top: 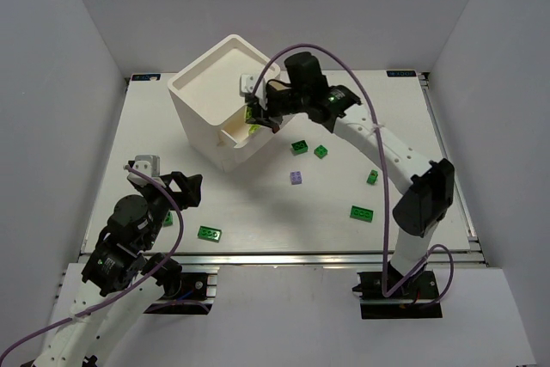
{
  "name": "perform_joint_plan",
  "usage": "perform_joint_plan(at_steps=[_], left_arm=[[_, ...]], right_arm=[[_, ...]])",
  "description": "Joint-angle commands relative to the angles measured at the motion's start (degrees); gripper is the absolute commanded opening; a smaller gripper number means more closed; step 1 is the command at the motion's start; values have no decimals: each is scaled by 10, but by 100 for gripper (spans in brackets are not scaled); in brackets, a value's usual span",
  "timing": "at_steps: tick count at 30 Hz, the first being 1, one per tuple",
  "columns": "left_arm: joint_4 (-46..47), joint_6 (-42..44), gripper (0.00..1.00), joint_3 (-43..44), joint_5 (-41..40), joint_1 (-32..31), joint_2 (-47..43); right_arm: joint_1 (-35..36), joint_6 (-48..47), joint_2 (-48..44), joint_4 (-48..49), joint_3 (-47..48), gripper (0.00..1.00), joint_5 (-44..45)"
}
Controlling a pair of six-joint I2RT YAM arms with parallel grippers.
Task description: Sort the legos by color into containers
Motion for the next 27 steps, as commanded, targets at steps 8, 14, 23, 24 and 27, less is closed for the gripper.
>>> perform_joint_plan(at_steps=[8, 14, 23, 24, 27], left_arm=[[2, -2, 91, -6, -13, -3, 3], [2, -3, 91, -6, -11, -3, 0], [5, -3, 83, -8, -5, -3, -8], [7, -2, 75, -8, -2, -3, -8], [7, -2, 51, -8, 0, -3, -6]], right_arm=[[25, -31, 46, 13, 31, 66, 47], [23, 17, 43, 30, 43, 70, 56], [1, 342, -124, 199, -149, 0, 214], [-6, 368, -144, 223, -178, 0, 219], [-31, 459, -220, 246, -291, 0, 196]])
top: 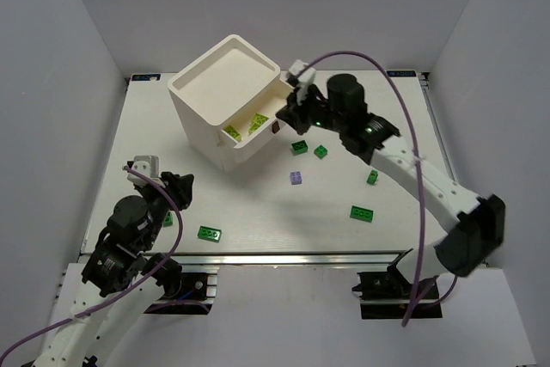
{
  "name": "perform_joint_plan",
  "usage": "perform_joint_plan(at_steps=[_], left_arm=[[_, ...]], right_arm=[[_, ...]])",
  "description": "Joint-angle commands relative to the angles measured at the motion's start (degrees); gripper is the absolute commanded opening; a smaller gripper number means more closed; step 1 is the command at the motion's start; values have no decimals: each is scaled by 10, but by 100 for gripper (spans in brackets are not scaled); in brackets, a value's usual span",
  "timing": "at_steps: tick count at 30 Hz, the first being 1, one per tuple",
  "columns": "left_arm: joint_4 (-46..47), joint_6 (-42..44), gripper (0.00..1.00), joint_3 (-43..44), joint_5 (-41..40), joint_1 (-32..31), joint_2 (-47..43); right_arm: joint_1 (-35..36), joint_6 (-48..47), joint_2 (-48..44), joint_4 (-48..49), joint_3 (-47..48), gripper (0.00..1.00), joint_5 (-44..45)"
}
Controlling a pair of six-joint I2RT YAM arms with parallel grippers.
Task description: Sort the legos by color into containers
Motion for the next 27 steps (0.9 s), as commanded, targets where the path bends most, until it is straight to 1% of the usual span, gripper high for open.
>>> perform_joint_plan(at_steps=[1, 2, 3, 6, 7, 9, 10, 11, 14, 17, 22, 27], left_arm=[[7, 1, 45, -8, 5, -3, 0], [8, 0, 40, -9, 5, -3, 2], [8, -2, 34, -9, 5, -3, 10], [1, -10, 35, -2, 1, -3, 38], [-1, -16, 45, -1, -2, -3, 45], [-13, -28, 58, 7, -9, -3, 73], [-19, -43, 68, 11, -11, -3, 82], [-31, -51, 72, 14, -9, -3, 89], [-53, -79, 76, 32, 5, 2, 124], [-74, -98, 77, 40, 6, 2, 133], [-90, -104, 79, 50, -9, 2, 126], [-84, -98, 81, 43, -12, 2, 127]], right_arm=[[-32, 160, -86, 73, -80, 0, -11], [-38, 194, -94, 67, -110, 0, -24], [-60, 208, -104, 56, -122, 0, -58], [-84, 255, -137, 70, -183, 0, -108], [-97, 258, -151, 75, -198, 0, -130], [-113, 258, -161, 99, -227, 0, -144], [-117, 254, -164, 102, -231, 0, -146], [-119, 251, -164, 104, -234, 0, -151], [-132, 241, -156, 85, -230, 2, -188], [-136, 237, -151, 83, -244, 1, -227], [-140, 238, -148, 83, -250, 0, -239], [-143, 226, -135, 86, -254, 0, -236]])
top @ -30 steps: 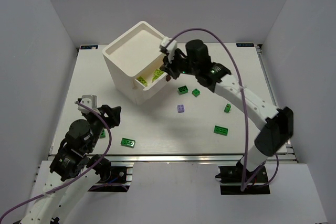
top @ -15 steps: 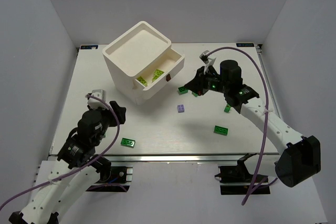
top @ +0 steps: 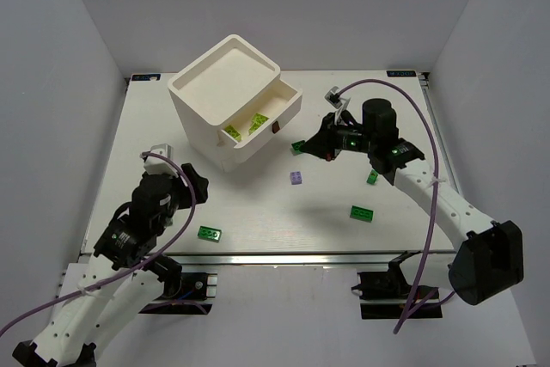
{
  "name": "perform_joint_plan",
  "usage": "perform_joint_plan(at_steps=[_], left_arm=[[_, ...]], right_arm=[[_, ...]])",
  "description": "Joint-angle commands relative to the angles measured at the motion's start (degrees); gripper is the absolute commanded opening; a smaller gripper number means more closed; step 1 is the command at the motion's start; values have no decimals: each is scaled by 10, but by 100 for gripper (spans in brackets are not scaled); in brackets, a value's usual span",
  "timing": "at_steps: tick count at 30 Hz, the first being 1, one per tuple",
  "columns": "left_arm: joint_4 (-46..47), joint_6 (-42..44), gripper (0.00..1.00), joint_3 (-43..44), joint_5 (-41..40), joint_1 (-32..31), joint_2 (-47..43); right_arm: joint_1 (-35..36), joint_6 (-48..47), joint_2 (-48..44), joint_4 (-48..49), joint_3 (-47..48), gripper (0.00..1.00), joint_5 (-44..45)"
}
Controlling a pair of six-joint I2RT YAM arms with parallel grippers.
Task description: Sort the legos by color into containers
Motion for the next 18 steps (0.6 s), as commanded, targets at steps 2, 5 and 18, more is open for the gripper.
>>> perform_joint_plan(at_steps=[2, 5, 18], left_arm=[[5, 7, 82, 8, -4, 1, 3], [15, 24, 82, 4, 7, 1, 9], [54, 62, 82, -28, 57, 1, -56]], right_arm=[[-6, -18, 10, 25, -5, 0, -3], [-9, -38, 18, 25, -4, 0, 25], [-12, -74, 77, 27, 52, 0, 17]])
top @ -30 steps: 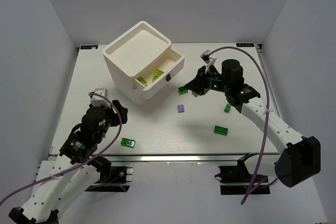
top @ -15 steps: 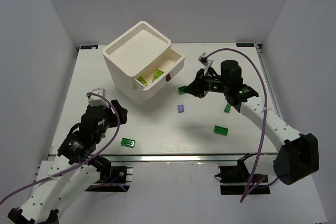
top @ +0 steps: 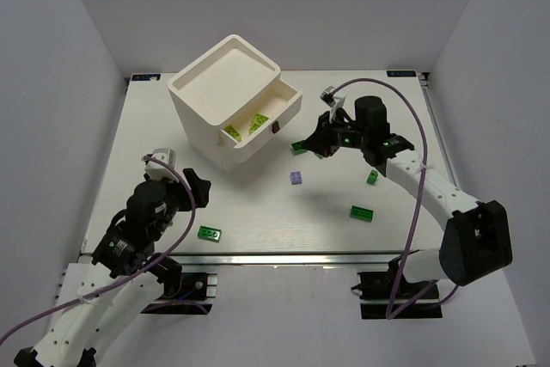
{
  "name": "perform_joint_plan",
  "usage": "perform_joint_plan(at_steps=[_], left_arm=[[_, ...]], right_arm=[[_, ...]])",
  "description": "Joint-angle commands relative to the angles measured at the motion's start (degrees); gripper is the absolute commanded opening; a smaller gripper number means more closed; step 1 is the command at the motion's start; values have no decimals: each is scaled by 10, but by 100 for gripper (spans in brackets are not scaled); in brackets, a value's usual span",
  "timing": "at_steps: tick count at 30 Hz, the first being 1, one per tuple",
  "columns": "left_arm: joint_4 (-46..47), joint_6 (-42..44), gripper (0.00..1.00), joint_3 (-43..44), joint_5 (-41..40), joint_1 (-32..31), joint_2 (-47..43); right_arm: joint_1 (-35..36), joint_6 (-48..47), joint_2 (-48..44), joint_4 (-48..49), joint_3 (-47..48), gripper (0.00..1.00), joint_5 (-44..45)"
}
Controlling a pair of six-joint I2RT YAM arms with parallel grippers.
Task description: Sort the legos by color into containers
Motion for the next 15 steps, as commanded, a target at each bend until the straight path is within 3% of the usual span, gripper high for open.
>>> perform_joint_plan(at_steps=[1, 15], left_arm=[[24, 16, 82, -5, 21, 1, -24], [22, 10, 82, -6, 15, 1, -46]], right_arm=[[-1, -16, 21, 23, 51, 0, -23], [9, 45, 156, -1, 182, 0, 15]])
